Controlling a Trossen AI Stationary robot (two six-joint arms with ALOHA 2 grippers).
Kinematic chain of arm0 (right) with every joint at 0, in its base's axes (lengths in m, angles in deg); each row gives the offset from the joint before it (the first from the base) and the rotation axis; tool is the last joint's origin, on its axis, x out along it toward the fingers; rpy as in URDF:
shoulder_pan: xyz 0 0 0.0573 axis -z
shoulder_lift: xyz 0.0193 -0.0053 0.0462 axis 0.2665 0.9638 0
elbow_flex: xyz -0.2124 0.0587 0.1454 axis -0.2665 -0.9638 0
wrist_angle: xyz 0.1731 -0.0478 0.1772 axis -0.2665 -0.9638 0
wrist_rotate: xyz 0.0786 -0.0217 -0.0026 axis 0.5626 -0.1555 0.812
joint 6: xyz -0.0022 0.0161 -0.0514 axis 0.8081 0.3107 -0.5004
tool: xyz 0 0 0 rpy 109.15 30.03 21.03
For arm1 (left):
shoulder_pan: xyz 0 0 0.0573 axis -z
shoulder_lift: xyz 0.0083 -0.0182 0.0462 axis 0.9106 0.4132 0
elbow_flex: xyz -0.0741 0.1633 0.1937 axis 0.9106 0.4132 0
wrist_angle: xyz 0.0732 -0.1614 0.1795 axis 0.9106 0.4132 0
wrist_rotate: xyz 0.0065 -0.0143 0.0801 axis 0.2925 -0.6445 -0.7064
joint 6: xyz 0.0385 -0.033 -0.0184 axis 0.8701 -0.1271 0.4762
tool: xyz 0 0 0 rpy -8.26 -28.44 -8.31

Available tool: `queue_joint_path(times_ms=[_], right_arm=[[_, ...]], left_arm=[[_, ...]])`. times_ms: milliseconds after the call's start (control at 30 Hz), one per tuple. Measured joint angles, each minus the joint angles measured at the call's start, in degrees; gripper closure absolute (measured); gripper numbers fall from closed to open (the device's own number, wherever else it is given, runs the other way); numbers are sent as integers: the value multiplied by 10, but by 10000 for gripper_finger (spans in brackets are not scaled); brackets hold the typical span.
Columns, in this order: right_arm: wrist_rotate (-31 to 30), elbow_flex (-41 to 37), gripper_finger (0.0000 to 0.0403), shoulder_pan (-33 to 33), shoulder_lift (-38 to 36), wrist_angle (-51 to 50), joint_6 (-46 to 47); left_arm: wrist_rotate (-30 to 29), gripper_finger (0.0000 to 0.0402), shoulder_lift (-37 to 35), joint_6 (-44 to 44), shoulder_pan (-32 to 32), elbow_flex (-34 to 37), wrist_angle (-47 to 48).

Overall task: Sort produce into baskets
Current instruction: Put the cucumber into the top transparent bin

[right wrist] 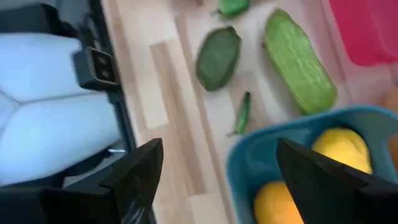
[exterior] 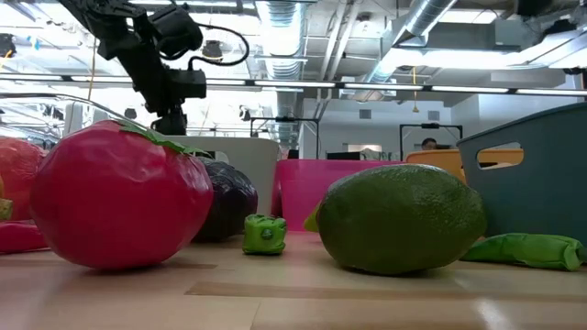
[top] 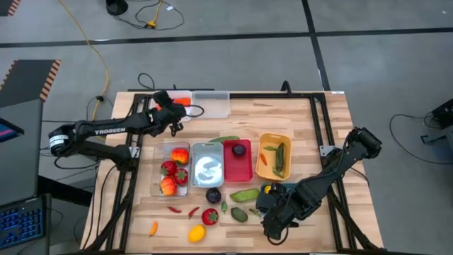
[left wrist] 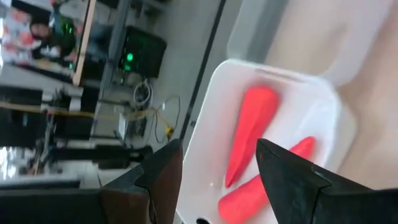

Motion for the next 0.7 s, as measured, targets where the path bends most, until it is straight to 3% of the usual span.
queue_joint_path(times_ms=[400, 700], right_arm=[[-35, 0, 62, 8, 0, 34, -2], [-90, 0, 62, 39, 12, 43, -135]], left_arm=[[34, 209, 0, -70, 127, -99, 62], [122, 209, 0, -223, 247, -201, 203]])
